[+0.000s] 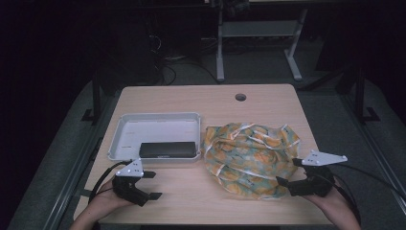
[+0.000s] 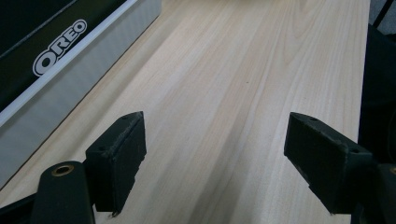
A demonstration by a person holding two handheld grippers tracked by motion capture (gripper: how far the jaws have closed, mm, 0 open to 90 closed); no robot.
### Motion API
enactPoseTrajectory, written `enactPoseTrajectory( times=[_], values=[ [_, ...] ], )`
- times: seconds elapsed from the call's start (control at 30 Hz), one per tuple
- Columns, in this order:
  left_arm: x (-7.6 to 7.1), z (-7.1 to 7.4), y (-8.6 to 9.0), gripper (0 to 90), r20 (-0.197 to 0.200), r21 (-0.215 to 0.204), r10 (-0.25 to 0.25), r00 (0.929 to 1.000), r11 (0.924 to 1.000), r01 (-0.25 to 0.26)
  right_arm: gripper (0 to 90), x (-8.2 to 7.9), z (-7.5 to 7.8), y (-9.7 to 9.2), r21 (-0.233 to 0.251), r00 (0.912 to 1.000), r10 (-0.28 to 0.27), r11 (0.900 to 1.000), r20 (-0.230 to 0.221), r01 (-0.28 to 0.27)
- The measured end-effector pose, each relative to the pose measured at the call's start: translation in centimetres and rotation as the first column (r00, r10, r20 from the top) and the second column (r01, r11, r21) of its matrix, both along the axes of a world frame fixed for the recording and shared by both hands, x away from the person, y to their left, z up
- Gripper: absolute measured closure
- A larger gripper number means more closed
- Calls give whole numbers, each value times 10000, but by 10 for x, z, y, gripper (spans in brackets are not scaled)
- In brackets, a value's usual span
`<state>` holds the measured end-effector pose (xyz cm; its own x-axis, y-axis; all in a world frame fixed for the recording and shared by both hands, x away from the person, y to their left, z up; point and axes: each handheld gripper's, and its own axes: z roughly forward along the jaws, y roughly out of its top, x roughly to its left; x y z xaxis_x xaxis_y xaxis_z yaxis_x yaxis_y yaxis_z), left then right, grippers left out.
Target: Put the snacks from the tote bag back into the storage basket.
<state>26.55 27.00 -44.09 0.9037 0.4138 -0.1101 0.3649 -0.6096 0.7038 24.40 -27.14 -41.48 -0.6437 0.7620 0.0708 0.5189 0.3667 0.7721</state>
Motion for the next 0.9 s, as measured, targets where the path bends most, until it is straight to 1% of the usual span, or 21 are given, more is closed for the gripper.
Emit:
enactPoseTrajectory(
  times=[0.2, 0.23, 0.33, 0.5, 0.57, 0.7, 0.87, 0.9],
  values=[
    [0, -1, -1, 205, -30, 50, -22, 10000, 10000, 22, 91, -15, -7, -17, 51, 9989, -475, 9989, -60, 476],
    [0, -1, -1, 205, -38, 54, -17, 10000, 10000, 17, 91, -17, -9, -20, 10, 9982, -579, 9983, -162, 580],
    [0, -1, -2, 204, -25, 86, -41, 10000, 10000, 41, 91, -24, -15, -26, -219, 9960, -848, 9962, -279, 842],
    [0, -1, -1, 205, 2, 105, -52, 10000, 9999, 52, 91, -35, -24, -35, -380, 9903, -1308, 9909, -457, 1292],
    [0, 0, -1, 205, -5, 104, -20, 10000, 9999, 20, 91, -37, -24, -36, -331, 9895, -1378, 9901, -437, 1364],
    [0, 0, 0, 205, 36, 107, -8, 10000, 9999, 7, 91, -35, -23, -34, -288, 9909, -1312, 9911, -299, 1303],
    [1, 0, 1, 205, 93, 185, -35, 10000, 9998, 33, 91, -36, -24, -33, -250, 9910, -1307, 9912, -300, 1299],
    [1, 0, 1, 205, 90, 140, -3, 10000, 9999, 2, 91, -36, -23, -33, -252, 9910, -1307, 9912, -300, 1300]
  ],
)
